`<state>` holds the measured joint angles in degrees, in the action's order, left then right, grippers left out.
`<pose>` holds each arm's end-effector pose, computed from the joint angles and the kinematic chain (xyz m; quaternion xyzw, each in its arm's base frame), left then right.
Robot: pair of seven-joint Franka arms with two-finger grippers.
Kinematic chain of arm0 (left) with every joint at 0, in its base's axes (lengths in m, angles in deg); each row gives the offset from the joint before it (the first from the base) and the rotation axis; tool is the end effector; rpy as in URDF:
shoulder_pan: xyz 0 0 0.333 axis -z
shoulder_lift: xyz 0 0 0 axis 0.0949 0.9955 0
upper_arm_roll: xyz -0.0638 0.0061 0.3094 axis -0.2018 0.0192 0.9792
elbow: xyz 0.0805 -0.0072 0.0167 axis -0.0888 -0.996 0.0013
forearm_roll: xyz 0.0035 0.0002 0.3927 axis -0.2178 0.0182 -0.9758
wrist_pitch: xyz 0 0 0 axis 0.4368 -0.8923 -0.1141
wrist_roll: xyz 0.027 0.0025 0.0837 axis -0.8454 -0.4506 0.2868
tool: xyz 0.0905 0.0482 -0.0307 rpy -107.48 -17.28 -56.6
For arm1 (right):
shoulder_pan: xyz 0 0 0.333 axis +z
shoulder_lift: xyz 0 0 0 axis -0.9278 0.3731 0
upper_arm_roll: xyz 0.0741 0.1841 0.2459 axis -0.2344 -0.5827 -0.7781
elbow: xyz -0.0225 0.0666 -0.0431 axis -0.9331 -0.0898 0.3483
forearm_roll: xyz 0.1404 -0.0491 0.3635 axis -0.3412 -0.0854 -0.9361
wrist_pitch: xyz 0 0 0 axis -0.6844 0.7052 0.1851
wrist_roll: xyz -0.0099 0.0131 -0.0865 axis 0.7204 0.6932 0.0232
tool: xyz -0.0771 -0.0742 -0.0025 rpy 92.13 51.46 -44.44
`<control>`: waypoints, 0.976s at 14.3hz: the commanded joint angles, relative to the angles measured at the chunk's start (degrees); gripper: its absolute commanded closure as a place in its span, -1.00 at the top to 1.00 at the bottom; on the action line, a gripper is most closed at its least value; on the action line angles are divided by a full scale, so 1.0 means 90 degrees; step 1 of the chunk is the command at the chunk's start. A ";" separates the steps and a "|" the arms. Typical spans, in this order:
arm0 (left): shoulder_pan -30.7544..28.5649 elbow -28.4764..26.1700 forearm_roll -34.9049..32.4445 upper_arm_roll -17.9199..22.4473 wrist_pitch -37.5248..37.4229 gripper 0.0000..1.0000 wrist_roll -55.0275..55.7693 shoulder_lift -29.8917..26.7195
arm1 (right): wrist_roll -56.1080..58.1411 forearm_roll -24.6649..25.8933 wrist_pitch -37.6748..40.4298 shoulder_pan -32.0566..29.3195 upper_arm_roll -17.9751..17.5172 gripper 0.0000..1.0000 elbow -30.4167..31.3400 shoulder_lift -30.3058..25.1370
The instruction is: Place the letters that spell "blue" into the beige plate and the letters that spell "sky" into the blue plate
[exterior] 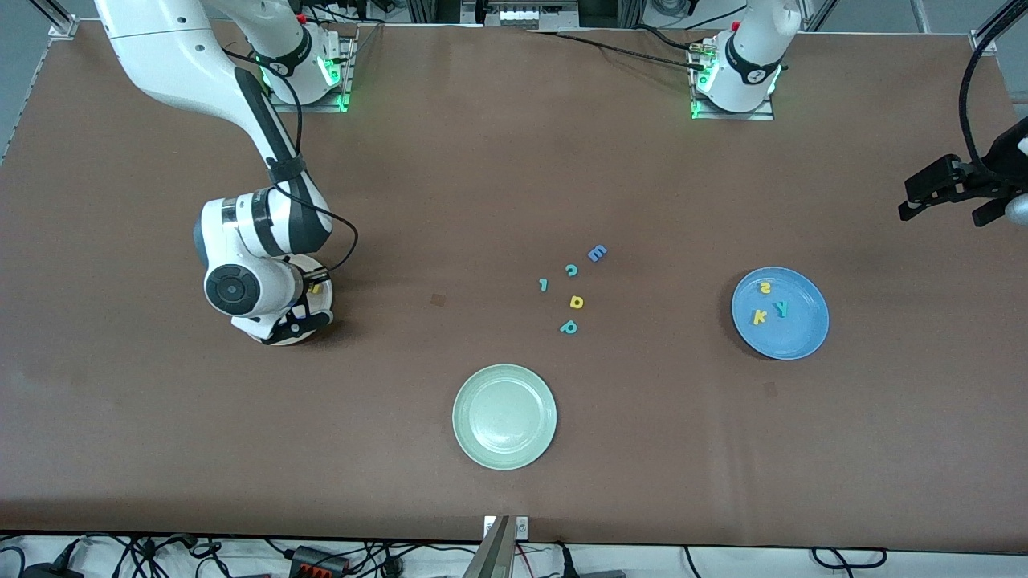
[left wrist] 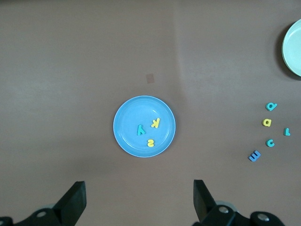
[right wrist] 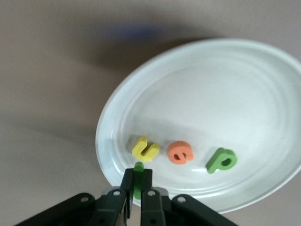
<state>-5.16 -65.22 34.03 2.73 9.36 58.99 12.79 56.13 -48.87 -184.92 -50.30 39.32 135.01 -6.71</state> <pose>0.5659 0.0234 0.6230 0.9991 -0.0281 0.0255 0.0169 0.5904 0.1280 0.2048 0.9655 0.1716 -0.1906 0.0456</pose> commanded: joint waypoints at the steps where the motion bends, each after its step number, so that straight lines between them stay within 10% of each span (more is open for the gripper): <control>1: 0.0036 0.0193 0.0124 0.0038 -0.0143 1.00 0.0033 0.0064 | -0.0155 0.0015 0.0038 -0.0082 -0.0071 0.99 0.0199 -0.0218; 14: 0.0046 0.0193 0.0124 -0.0059 -0.0231 1.00 0.0190 0.0054 | -0.0924 -0.0248 0.2616 -0.0101 0.0221 1.00 -0.2730 -0.0647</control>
<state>-4.79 -65.12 34.03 2.40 8.66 60.15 12.79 51.81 -49.64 -163.33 -50.62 40.17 112.57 -11.87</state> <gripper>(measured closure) 0.000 0.000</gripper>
